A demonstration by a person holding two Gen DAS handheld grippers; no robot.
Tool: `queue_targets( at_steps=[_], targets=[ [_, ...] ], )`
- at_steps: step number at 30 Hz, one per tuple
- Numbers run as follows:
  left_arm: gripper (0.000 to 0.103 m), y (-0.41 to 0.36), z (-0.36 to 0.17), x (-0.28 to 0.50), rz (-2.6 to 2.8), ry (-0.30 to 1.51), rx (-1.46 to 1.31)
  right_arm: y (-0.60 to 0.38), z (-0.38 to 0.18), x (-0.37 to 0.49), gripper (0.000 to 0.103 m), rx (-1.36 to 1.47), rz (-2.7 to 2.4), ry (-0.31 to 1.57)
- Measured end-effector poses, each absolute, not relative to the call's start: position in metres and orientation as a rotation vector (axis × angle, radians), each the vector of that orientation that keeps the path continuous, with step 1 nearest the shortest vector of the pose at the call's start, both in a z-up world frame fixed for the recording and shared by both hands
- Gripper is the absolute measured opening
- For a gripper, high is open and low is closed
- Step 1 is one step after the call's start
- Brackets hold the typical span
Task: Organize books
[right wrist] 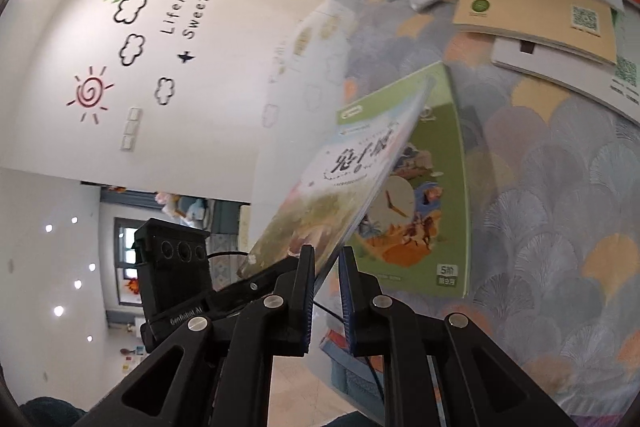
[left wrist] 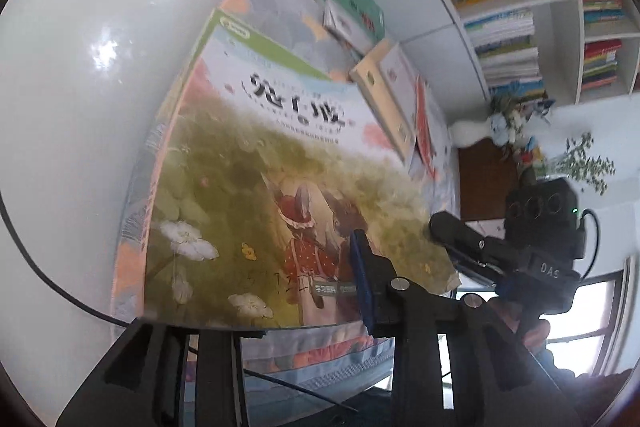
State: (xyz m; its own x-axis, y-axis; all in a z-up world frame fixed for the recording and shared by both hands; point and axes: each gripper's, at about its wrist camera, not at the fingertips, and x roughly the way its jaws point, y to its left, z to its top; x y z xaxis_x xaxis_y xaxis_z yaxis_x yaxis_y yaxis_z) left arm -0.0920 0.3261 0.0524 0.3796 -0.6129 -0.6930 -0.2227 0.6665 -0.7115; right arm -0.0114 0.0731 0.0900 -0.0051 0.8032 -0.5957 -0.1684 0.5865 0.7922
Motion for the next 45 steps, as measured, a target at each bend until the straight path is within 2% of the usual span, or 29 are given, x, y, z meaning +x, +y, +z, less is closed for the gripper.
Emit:
queue_targets(
  at_steps=[3, 5, 7, 8, 14, 15, 16, 17, 18, 19, 22, 27, 34, 38, 45],
  targets=[
    [0.031, 0.328, 0.042, -0.090, -0.294, 1.205, -0.882, 0.072, 0.091, -0.010, 0.012, 0.565, 0.810, 1.372],
    [0.042, 0.326, 0.037, -0.087, -0.283, 1.243, -0.872, 0.070, 0.082, -0.006, 0.012, 0.591, 0.793, 1.396],
    [0.094, 0.321, 0.033, -0.085, -0.261, 1.294, -0.826, 0.070, 0.067, -0.001, 0.011, 0.624, 0.767, 1.444],
    [0.101, 0.319, 0.029, -0.085, -0.235, 1.324, -0.794, 0.069, 0.062, 0.000, 0.011, 0.628, 0.756, 1.455],
    [0.102, 0.322, 0.028, -0.100, -0.106, 1.331, -0.725, 0.064, 0.061, 0.018, 0.010, 0.615, 0.686, 1.411],
    [0.102, 0.322, 0.030, -0.104, -0.085, 1.321, -0.711, 0.061, 0.062, 0.021, 0.016, 0.587, 0.645, 1.403],
    [0.102, 0.321, 0.032, -0.107, -0.067, 1.311, -0.689, 0.059, 0.063, 0.022, 0.039, 0.563, 0.616, 1.400],
    [0.103, 0.320, 0.035, -0.110, -0.046, 1.304, -0.653, 0.056, 0.064, 0.023, 0.056, 0.532, 0.578, 1.400],
    [0.103, 0.316, 0.040, -0.114, -0.014, 1.299, -0.600, 0.054, 0.064, 0.023, 0.086, 0.521, 0.557, 1.396],
    [0.103, 0.315, 0.042, -0.116, 0.015, 1.292, -0.567, 0.050, 0.065, 0.022, 0.098, 0.521, 0.544, 1.385],
    [0.103, 0.316, 0.050, -0.125, 0.092, 1.254, -0.504, 0.045, 0.072, 0.016, 0.103, 0.490, 0.544, 1.356],
    [0.103, 0.304, 0.070, -0.135, 0.178, 1.177, -0.393, 0.048, 0.086, 0.007, 0.103, 0.362, 0.542, 1.306],
    [0.103, 0.278, 0.131, -0.159, 0.352, 0.900, -0.296, 0.035, 0.095, -0.007, 0.103, 0.430, 0.569, 1.299],
    [0.103, 0.239, 0.154, -0.153, 0.273, 0.851, -0.278, 0.024, 0.114, -0.021, 0.103, 0.468, 0.593, 1.258],
    [0.103, 0.134, 0.170, -0.125, 0.136, 0.862, -0.196, -0.012, 0.169, -0.044, 0.103, 0.194, 0.363, 1.061]
  ],
)
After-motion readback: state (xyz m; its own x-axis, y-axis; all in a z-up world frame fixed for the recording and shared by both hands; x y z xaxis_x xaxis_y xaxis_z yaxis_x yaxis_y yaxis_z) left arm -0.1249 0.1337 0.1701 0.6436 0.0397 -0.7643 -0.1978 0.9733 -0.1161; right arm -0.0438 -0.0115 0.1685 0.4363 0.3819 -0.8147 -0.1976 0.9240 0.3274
